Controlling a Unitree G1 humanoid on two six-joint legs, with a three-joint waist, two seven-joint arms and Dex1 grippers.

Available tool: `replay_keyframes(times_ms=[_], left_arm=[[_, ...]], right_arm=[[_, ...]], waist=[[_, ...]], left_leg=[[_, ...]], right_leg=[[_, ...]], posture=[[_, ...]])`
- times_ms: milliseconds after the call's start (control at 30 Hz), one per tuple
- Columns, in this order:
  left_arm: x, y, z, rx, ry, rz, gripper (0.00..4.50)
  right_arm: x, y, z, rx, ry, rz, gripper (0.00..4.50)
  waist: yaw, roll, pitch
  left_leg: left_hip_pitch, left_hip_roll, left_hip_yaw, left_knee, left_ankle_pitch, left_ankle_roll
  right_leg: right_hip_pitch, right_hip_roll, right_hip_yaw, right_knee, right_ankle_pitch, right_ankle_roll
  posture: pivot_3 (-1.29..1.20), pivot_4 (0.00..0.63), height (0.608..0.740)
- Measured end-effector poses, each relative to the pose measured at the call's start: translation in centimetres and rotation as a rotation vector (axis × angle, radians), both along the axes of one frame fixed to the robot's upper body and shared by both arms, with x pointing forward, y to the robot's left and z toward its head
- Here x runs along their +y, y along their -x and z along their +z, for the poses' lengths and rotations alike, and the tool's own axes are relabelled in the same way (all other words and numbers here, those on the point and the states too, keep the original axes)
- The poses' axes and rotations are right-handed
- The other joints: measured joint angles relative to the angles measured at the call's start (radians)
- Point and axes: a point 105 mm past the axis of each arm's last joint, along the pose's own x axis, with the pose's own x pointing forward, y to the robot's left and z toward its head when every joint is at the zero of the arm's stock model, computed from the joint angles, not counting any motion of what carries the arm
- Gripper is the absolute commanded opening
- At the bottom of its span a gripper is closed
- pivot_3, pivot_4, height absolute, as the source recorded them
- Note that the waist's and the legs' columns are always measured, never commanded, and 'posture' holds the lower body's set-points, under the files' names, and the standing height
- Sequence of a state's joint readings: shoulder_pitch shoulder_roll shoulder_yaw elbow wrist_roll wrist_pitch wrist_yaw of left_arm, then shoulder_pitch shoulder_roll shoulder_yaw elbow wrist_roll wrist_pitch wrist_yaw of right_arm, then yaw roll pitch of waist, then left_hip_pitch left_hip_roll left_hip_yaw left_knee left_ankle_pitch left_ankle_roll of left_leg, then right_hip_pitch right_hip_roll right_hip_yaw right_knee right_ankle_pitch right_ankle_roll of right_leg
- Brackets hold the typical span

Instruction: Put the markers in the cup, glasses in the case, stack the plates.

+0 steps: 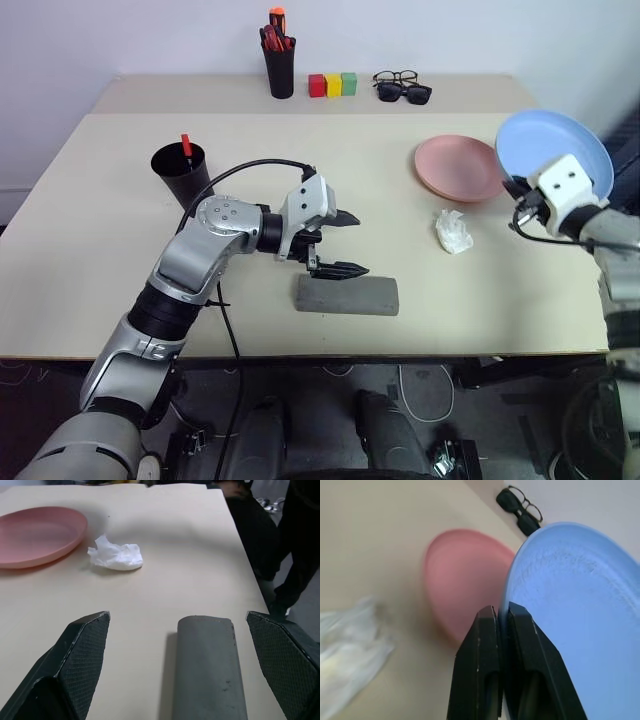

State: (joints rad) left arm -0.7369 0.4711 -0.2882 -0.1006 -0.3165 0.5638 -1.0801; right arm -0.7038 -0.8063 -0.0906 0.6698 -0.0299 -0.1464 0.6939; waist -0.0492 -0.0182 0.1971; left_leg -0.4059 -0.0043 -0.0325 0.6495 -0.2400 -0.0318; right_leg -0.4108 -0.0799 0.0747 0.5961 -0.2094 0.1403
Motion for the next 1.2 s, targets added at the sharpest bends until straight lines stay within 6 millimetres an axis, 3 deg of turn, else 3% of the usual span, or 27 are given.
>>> replay_keyframes(times_ms=[167,367,467,667,833,933,1033,1133,1200], left_arm=[[0.9,-0.1,-0.3,0.007,0.008,0.074,4.50],[2.5,0.2,-0.4,0.008,0.007,0.173,4.50],[2.9,0.5,-0.5,0.015,0.008,0.206,4.50],[3.3,0.7,-0.2,0.023,0.017,0.233,4.50],[3.1,0.6,-0.2,0.031,0.023,0.234,4.50],[3.0,0.4,-0.4,0.042,0.025,0.225,4.50],[2.8,0.2,-0.6,0.056,0.022,0.208,4.50],[2.6,0.0,-0.7,0.060,0.023,0.196,4.50],[2.4,-0.1,-0.7,0.059,0.028,0.185,4.50]], right_arm=[[2.8,-3.4,1.0,-0.007,0.010,0.045,0.09],[5.9,-4.8,-1.4,0.071,-0.011,0.098,0.09],[6.7,-5.0,-2.4,0.100,-0.024,0.110,1.08],[6.4,-5.3,-1.7,0.041,-0.009,0.068,4.07],[5.2,-4.9,-0.4,0.003,-0.078,0.062,4.07],[3.9,-3.5,0.4,0.020,-0.203,0.111,4.07],[2.6,-0.8,-2.2,0.143,-0.298,0.142,4.07],[2.6,1.9,-6.1,0.294,-0.356,0.146,4.07],[2.9,3.0,-7.1,0.345,-0.392,0.140,4.07]], waist=[[-0.009,0.000,0.000],[-0.014,0.000,0.000],[-0.017,0.001,0.000],[-0.021,0.001,0.000],[-0.020,0.001,0.001],[-0.013,0.000,0.000],[-0.004,0.000,0.000],[0.002,0.002,0.000],[-0.003,0.002,0.001]], left_leg=[[0.000,0.000,-0.001,-0.002,0.000,0.000],[-0.001,-0.001,-0.002,-0.003,0.000,0.000],[-0.001,-0.001,-0.002,-0.002,0.000,0.000],[0.000,-0.001,-0.002,-0.002,0.000,0.000],[-0.001,-0.001,-0.002,-0.002,0.000,0.000],[-0.001,-0.001,-0.003,-0.002,0.000,0.000],[0.000,-0.001,-0.003,-0.002,0.000,0.000],[0.000,-0.001,-0.002,-0.002,0.000,0.000],[0.000,-0.001,-0.001,-0.001,0.000,0.000]], right_leg=[[-0.001,0.000,0.000,0.000,0.001,0.002],[-0.001,-0.001,-0.001,0.000,0.002,0.003],[-0.001,-0.001,-0.001,0.001,0.002,0.003],[-0.001,0.000,-0.001,0.002,0.002,0.003],[-0.001,0.000,-0.001,0.002,0.002,0.003],[0.001,0.000,-0.001,0.001,0.002,0.003],[0.001,0.000,-0.002,0.002,0.002,0.003],[0.000,0.000,-0.001,0.002,0.002,0.003],[-0.001,0.000,0.000,0.002,0.002,0.003]], posture=[[0.00,0.150,0.740],[0.00,0.150,0.740],[0.00,0.150,0.740],[0.00,0.150,0.740],[0.00,0.150,0.740],[0.00,0.150,0.740],[0.00,0.150,0.740],[0.00,0.150,0.740],[0.00,0.150,0.740]])
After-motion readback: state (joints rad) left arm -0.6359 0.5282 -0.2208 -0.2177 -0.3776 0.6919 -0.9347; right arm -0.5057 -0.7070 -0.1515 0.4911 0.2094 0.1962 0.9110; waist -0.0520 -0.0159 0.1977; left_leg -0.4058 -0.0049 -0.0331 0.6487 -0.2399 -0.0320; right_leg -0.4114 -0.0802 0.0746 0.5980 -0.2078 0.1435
